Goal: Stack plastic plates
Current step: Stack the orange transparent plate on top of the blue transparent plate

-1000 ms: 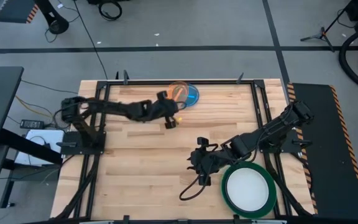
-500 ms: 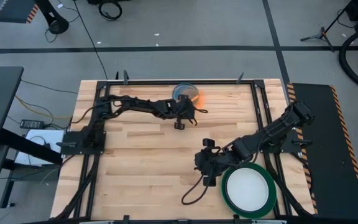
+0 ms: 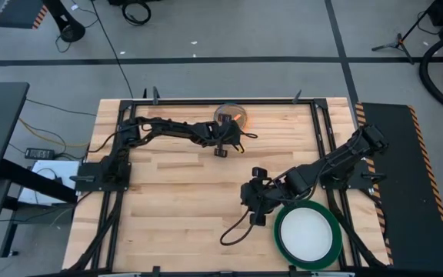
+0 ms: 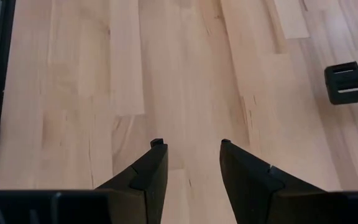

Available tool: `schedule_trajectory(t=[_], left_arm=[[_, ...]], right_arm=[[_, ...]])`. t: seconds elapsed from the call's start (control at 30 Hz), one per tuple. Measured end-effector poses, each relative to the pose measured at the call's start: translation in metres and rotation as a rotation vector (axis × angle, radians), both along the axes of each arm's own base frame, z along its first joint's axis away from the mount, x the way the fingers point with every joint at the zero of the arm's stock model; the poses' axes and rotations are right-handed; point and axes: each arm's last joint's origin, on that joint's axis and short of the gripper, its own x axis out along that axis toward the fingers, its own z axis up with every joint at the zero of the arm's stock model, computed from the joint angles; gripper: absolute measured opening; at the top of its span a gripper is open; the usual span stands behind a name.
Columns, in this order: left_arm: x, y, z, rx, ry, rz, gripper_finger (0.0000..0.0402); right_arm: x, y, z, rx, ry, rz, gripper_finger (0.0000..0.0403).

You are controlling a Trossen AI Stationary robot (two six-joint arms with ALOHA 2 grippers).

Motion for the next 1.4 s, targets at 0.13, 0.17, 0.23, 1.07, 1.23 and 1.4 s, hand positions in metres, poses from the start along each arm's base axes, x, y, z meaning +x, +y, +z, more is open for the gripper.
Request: schedule_trajectory(t=[0.13, 0.17, 0.23, 1.07, 1.23, 1.4], left_arm=[[-0.001, 0.002, 0.002, 0.004, -0.011, 0.022, 0.0013], [-0.001, 0.002, 0.002, 0.002, -0.016, 0.028, 0.0013], [-0.001, 0.002, 0.002, -0.003, -0.017, 0.035, 0.0013], [-0.061, -0.037, 0.067, -0.090, 0.016, 0.097, 0.0166], [-0.123, -0.050, 0.099, -0.102, -0.187, 0.150, 0.0166], [-0.183, -0.062, 0.105, -0.121, -0.388, 0.188, 0.0166]], right_arm=[[0.001, -0.002, 0.000, -0.001, 0.000, -0.003, 0.0153], [0.001, -0.002, 0.000, -0.003, 0.000, -0.001, 0.0153], [0.001, -0.002, 0.000, -0.008, -0.001, 0.005, 0.0153], [-0.002, -0.027, -0.020, -0.245, 0.074, -0.030, 0.0153], [-0.004, -0.055, -0.059, -0.259, 0.145, -0.062, 0.0153], [0.008, -0.077, -0.082, -0.206, 0.005, -0.018, 0.0153]])
